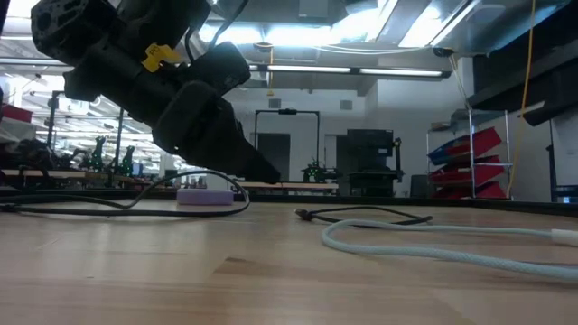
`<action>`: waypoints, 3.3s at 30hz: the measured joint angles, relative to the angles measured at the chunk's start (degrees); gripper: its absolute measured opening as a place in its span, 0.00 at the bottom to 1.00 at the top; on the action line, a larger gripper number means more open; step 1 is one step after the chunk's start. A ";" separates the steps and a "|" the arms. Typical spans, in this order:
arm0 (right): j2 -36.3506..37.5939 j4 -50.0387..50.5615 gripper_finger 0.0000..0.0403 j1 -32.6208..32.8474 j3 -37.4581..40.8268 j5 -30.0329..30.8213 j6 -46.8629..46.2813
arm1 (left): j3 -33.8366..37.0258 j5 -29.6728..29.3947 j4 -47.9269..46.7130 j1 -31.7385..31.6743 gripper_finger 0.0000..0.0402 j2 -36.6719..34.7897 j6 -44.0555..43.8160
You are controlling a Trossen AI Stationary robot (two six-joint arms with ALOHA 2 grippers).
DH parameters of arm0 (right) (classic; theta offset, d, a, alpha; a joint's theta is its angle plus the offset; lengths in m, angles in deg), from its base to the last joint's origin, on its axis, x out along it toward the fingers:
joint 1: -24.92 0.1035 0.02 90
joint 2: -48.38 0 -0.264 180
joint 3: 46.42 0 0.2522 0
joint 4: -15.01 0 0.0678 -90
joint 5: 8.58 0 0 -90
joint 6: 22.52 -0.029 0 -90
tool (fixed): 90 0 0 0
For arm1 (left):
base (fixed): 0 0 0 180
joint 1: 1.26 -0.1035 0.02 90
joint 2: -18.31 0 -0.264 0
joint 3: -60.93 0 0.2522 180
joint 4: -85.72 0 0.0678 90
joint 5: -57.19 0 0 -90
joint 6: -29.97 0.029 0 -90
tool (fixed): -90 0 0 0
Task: Insert USB
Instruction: Insert the green charger adapter into the light brown outlet extension
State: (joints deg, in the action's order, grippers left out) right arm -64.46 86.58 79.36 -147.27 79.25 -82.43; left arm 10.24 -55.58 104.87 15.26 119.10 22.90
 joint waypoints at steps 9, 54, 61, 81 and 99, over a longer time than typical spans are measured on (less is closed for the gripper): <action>0.22 -2.02 0.31 1.20 1.93 -0.94 -1.45 | 0.00 0.66 -1.04 0.00 0.78 0.00 -0.17; 0.36 -4.67 0.31 0.88 4.75 1.55 6.20 | 0.00 0.71 -1.01 0.04 0.78 0.00 -0.53; 0.38 -6.45 0.31 -0.25 5.15 -0.28 7.39 | 0.00 0.70 -1.02 0.04 0.78 0.00 -0.63; 0.00 -6.51 0.31 -0.42 5.29 0.66 3.62 | 0.00 0.69 -1.04 0.00 0.78 0.00 -0.39; -0.04 2.52 0.31 -0.62 5.08 4.83 5.40 | 0.02 0.62 -1.04 -0.15 0.78 0.00 1.02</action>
State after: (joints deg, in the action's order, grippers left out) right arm -64.50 89.10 78.75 -142.20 84.08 -77.03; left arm 10.26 -54.96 103.83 15.10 119.10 23.92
